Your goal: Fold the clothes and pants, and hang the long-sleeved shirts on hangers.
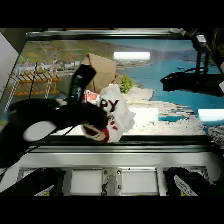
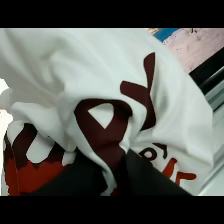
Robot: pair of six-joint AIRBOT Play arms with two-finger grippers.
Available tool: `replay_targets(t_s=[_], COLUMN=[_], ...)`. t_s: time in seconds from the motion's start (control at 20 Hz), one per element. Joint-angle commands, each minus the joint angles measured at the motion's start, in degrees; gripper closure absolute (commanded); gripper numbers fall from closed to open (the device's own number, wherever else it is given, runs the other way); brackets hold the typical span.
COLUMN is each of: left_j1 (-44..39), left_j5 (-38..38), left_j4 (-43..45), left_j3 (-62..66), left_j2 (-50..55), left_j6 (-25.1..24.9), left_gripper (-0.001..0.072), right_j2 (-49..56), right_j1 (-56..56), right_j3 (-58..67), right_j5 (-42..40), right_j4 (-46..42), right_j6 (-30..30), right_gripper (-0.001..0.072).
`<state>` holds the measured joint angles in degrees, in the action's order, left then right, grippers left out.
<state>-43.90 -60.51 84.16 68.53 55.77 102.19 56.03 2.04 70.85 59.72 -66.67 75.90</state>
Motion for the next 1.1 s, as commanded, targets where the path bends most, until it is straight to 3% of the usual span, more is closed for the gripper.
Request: replay_targets(t_s=[0.0, 0.05, 0.1, 0.15, 0.2, 0.45, 0.6, 0.75, 1.05], left_j1=[4.0, 7.7, 11.3, 14.5, 17.7, 27.8, 28.3, 27.8, 24.6], left_j5=[9.5, 7.6, 5.9, 4.6, 3.4, 4.7, 7.2, 8.0, 8.3], left_j4=[-1.0, -3.6, -5.6, -7.2, -8.3, -16.9, -29.9, -41.7, -43.7], left_j3=[3.9, 6.4, 7.6, 8.0, 7.6, -2.8, -8.3, -7.7, 4.7], left_j2=[13.0, 16.1, 18.3, 19.7, 21.0, 25.0, 28.4, 32.9, 43.0], left_j6=[1.0, 1.2, 1.1, 1.1, 1.0, -0.3, -10.5, -18.2, -19.3], left_gripper=[0.0024, -0.0013, -0.0013, -0.0013, -0.0013, -0.0013, -0.0013, -0.0013, -0.0013], right_j2=[0.1, 0.2, 0.3, 0.7, 1.1, 6.5, 13.8, 22.1, 29.4], right_j1=[-4.3, -5.0, -5.4, -5.7, -5.8, -5.8, -5.5, -4.4, 0.1], right_j3=[0.0, -0.1, -0.5, -1.3, -2.7, -14.6, -19.2, -20.0, -20.0], right_j5=[-0.8, -0.3, 0.2, 0.8, 1.2, 0.3, 0.1, 0.0, -3.5], right_j4=[-7.1, -7.1, -7.1, -7.2, -7.3, -6.5, -1.9, 7.9, 12.9], right_j6=[6.5, 6.4, 6.4, 6.4, 6.4, 6.9, 5.9, 0.3, -0.8], right_gripper=[0.0675, 0.0645, 0.0462, 0.0209, 0.0096, 0.0098, 0.0097, 0.0097, 0.0098])
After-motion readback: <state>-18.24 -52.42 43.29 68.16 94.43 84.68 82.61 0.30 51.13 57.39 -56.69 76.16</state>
